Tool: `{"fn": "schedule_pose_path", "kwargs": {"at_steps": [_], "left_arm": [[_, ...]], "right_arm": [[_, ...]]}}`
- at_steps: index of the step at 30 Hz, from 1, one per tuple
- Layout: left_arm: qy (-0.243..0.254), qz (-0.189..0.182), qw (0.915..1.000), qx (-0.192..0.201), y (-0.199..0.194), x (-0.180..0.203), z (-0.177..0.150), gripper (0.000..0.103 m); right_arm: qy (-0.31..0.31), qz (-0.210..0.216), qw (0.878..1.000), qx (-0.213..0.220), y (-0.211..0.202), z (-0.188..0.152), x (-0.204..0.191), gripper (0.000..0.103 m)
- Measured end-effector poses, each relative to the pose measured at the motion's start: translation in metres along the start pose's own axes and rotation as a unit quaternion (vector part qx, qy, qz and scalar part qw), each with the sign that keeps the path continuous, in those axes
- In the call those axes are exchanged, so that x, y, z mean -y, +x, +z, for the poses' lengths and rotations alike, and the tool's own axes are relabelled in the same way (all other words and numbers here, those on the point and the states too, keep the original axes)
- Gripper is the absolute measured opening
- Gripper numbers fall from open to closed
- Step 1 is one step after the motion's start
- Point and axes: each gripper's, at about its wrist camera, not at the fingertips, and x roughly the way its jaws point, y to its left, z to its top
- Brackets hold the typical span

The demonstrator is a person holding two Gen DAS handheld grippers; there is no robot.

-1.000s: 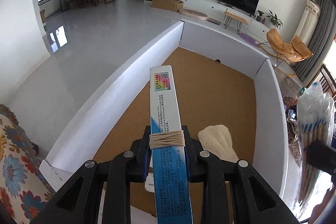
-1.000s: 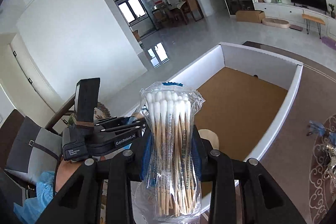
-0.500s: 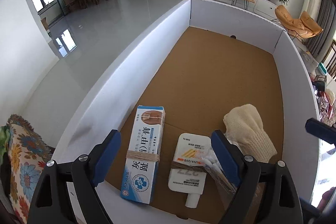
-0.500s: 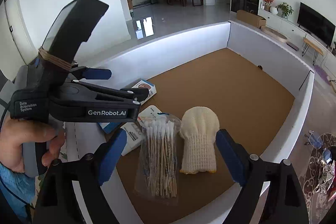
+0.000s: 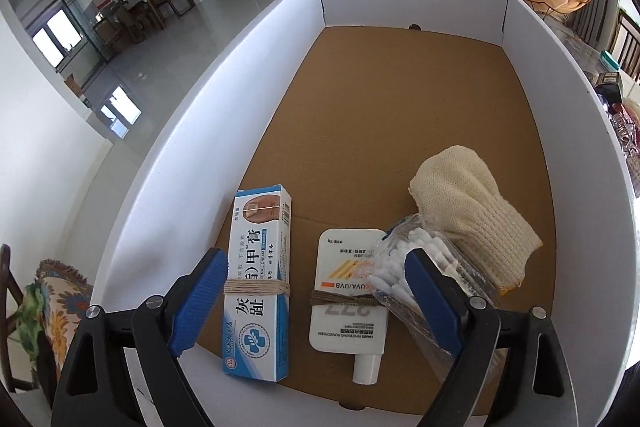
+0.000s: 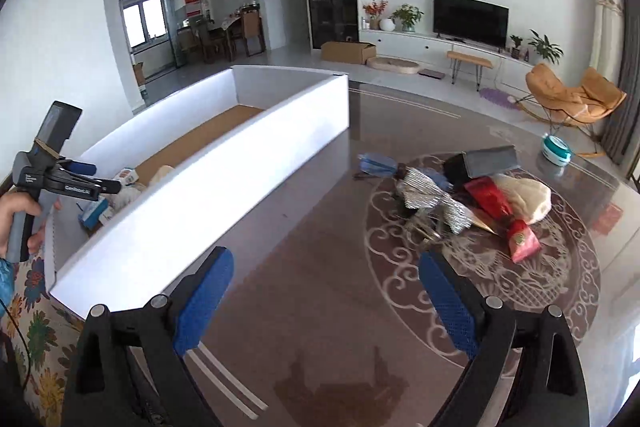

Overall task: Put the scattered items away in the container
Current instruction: 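Release the ointment box and swab bag into the container, withdraw both grippers, then move both grippers back over the table items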

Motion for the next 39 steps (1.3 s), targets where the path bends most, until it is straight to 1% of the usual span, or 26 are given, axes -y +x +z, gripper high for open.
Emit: {"fn": "schedule_pose_path", "kwargs": {"at_steps": [1,2,3,5,6,8,11,12,14,16,18,20,22,24,27,28,30,32,33,36,39], "left_arm": [[-0.002,-0.004,1.0,0.001,-0.001,0.0,-0.002,0.09],[-0.011,-0.023,0.9997,0.001,-0.003,-0.001,-0.002,0.09],[-0.016,-0.035,0.9993,0.003,-0.005,0.0,-0.004,0.09],[-0.008,-0.027,0.9995,0.016,-0.01,0.004,-0.005,0.09],[-0.012,-0.024,0.9995,0.018,-0.011,0.004,-0.005,0.091],[-0.045,-0.021,0.9983,0.03,-0.017,-0.003,-0.006,0.091],[-0.095,-0.009,0.9923,0.079,-0.049,-0.011,-0.011,0.091],[-0.099,-0.004,0.9904,0.096,-0.064,-0.009,-0.011,0.091],[-0.091,-0.003,0.9876,0.128,-0.096,0.005,-0.01,0.091],[-0.069,-0.02,0.9842,0.162,-0.13,0.026,-0.009,0.091],[-0.046,-0.048,0.9802,0.186,-0.158,0.056,-0.003,0.093],[-0.021,-0.087,0.9746,0.205,-0.184,0.089,-0.001,0.103],[0.006,-0.127,0.9672,0.22,-0.206,0.126,-0.002,0.103],[0.043,-0.162,0.9616,0.217,-0.219,0.168,-0.005,0.103],[0.096,-0.202,0.9554,0.193,-0.219,0.233,-0.012,0.103],[0.11,-0.213,0.9536,0.182,-0.214,0.254,-0.016,0.103],[0.132,-0.225,0.9536,0.15,-0.197,0.294,-0.027,0.103],[0.147,-0.241,0.9515,0.124,-0.173,0.329,-0.03,0.103],[0.15,-0.239,0.9525,0.113,-0.159,0.345,-0.033,0.103],[0.144,-0.222,0.9602,0.088,-0.116,0.38,-0.032,0.103],[0.123,-0.214,0.9656,0.082,-0.087,0.395,-0.028,0.103]], "right_arm": [[0.004,-0.019,1.0,-0.004,-0.003,-0.009,0.017,0.094],[0.009,-0.036,0.999,-0.009,-0.008,-0.02,0.035,0.094],[0.016,-0.052,0.998,-0.015,-0.012,-0.029,0.052,0.094],[0.029,-0.082,0.996,-0.026,-0.021,-0.046,0.086,0.094],[0.034,-0.096,0.994,-0.032,-0.023,-0.052,0.099,0.094],[0.049,-0.121,0.99,-0.047,-0.024,-0.062,0.121,0.094],[0.079,-0.145,0.984,-0.067,-0.027,-0.078,0.148,0.094],[0.086,-0.151,0.982,-0.072,-0.028,-0.081,0.155,0.094],[0.095,-0.163,0.979,-0.083,-0.026,-0.086,0.166,0.095],[0.101,-0.17,0.976,-0.091,-0.023,-0.09,0.172,0.096],[0.106,-0.176,0.974,-0.1,-0.019,-0.093,0.177,0.097],[0.111,-0.179,0.972,-0.105,-0.015,-0.095,0.18,0.097],[0.113,-0.18,0.971,-0.109,-0.012,-0.098,0.182,0.098],[0.115,-0.181,0.97,-0.115,-0.009,-0.1,0.184,0.098],[0.121,-0.183,0.968,-0.123,-0.005,-0.104,0.188,0.099],[0.125,-0.183,0.968,-0.121,-0.006,-0.106,0.19,0.102],[0.132,-0.177,0.969,-0.115,-0.006,-0.108,0.193,0.103],[0.145,-0.161,0.97,-0.113,-0.006,-0.111,0.198,0.103],[0.151,-0.159,0.969,-0.114,-0.006,-0.11,0.2,0.103],[0.154,-0.162,0.968,-0.112,-0.005,-0.109,0.2,0.103],[0.156,-0.163,0.968,-0.11,-0.005,-0.109,0.199,0.103]]}}
